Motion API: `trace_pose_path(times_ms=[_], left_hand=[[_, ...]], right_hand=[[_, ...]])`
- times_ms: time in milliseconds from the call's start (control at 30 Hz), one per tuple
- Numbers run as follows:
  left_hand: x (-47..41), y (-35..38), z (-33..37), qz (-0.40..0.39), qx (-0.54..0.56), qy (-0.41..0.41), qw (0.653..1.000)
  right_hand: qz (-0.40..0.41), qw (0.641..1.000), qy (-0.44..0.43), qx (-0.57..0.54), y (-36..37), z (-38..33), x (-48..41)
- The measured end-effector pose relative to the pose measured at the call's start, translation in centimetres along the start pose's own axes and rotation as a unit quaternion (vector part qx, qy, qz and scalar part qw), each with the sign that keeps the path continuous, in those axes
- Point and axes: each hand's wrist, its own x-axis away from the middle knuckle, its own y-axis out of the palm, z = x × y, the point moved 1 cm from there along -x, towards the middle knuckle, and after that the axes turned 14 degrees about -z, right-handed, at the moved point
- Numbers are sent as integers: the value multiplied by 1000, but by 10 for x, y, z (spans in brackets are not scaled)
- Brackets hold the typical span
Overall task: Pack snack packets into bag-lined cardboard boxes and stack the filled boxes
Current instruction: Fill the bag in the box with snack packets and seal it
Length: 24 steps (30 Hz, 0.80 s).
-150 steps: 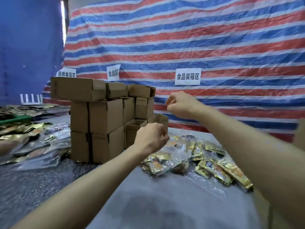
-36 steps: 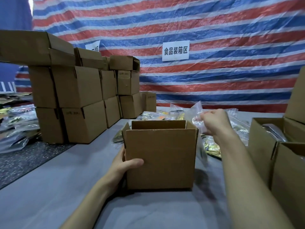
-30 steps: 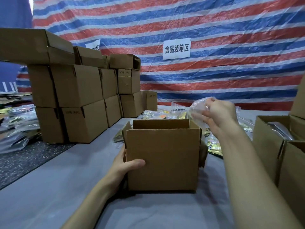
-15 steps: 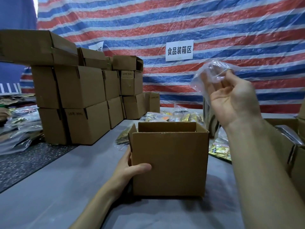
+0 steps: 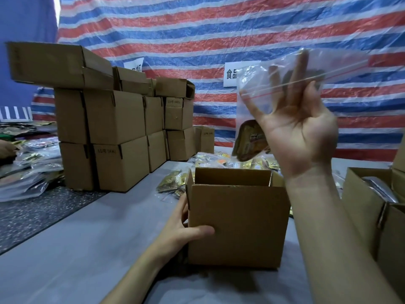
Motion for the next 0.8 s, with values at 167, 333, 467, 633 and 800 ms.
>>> trace_pose_path(times_ms=[167,333,467,633,800], left_hand=[[1,0,-2,7,4,2,1000],[-2,-2,-5,21,33,-7,999],[-4,-3,-4,25,30,-7,999],[-4,-4,-5,30,14,0,999],[-3,-4,-7,30,8,10,999]], right_hand=[[25,998,59,-10,-3,27,6],[101,983,143,49,-2,34,7],[175,966,149,120,17,43,8],[185,967,115,129,39,67,16],[258,942,133,171,37,79,24]])
